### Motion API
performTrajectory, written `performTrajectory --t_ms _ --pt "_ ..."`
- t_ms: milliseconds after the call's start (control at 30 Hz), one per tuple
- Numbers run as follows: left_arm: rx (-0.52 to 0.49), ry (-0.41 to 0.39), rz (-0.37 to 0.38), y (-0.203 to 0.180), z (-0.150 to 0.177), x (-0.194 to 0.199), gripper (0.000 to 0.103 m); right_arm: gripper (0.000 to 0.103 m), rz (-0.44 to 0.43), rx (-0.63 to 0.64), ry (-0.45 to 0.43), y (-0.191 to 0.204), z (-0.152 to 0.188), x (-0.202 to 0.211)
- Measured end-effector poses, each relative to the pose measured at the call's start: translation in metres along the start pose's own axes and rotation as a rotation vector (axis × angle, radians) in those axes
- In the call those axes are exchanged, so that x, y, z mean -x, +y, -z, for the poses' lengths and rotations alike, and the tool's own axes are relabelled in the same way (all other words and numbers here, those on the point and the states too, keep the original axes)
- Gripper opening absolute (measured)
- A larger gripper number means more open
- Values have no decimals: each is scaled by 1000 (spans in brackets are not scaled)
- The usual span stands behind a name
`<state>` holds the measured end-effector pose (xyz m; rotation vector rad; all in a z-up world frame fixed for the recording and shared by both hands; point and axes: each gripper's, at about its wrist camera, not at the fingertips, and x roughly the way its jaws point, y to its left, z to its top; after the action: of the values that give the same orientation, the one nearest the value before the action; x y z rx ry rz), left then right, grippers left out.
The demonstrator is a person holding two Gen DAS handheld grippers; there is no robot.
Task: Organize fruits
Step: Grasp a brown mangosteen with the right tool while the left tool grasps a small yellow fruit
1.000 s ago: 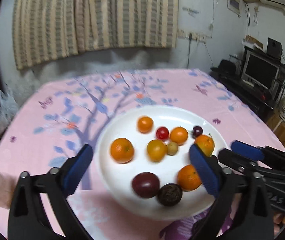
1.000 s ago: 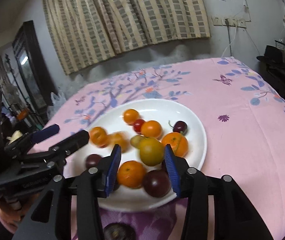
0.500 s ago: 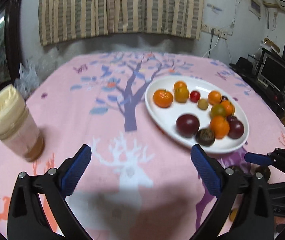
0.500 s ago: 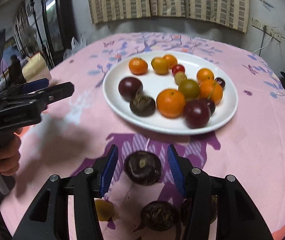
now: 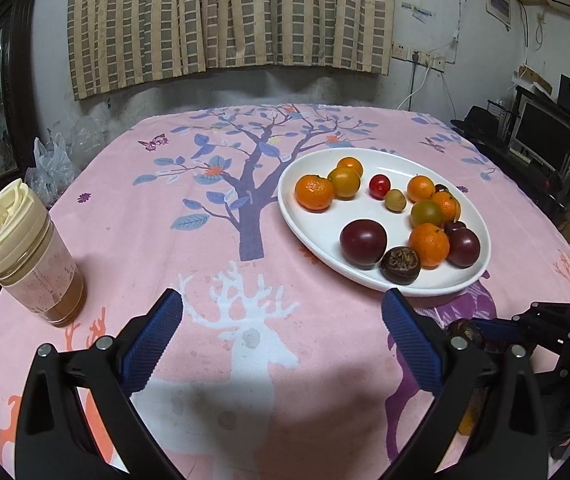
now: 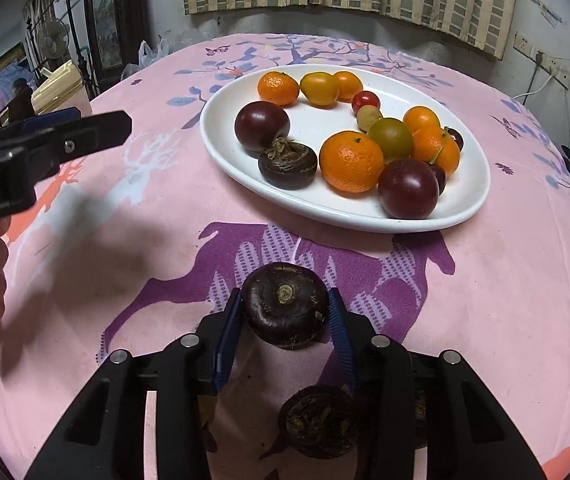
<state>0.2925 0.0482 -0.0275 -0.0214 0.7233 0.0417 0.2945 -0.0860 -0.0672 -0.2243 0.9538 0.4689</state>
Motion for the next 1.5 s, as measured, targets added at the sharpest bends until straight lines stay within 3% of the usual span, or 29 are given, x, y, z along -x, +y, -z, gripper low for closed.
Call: performTrajectory --t_ms 100,233,333,433,467,533,633,667,867,1000,1167,1333,1500 --pt "-6 5 4 -2 0 -1 98 42 -16 -16 -22 -4 -1 7" --pt "-36 19 56 -9 2 0 98 42 -92 -102 -130 -22 -5 34" --pt "-129 43 174 -28 9 4 98 42 -120 -181 -212 -39 -4 52" --pt "-314 76 331 -61 27 13 97 42 -109 -241 -266 -54 -2 66" --pt "-363 77 358 -69 33 16 95 42 -109 -256 -273 -58 -1 68" --pt "-472 74 391 -87 47 22 76 42 -110 -275 -279 -63 -3 70" --pt "-538 119 418 -99 61 19 58 42 -108 -284 -279 -66 -2 71" --pt "-547 131 426 -101 64 17 58 42 -112 -283 -278 -66 -2 72" --pt "-577 154 474 -108 71 17 49 42 -116 -277 -275 -66 1 73" --pt "-610 177 477 -117 79 14 34 42 -111 -277 -269 -65 1 73" --pt "-603 173 480 -117 79 13 26 42 -108 -280 -264 -64 2 71" --pt "-508 148 476 -104 61 15 26 42 -109 -278 -269 -63 2 71" --pt "-313 48 407 -77 10 12 26 42 -65 -266 -329 -61 -9 74"
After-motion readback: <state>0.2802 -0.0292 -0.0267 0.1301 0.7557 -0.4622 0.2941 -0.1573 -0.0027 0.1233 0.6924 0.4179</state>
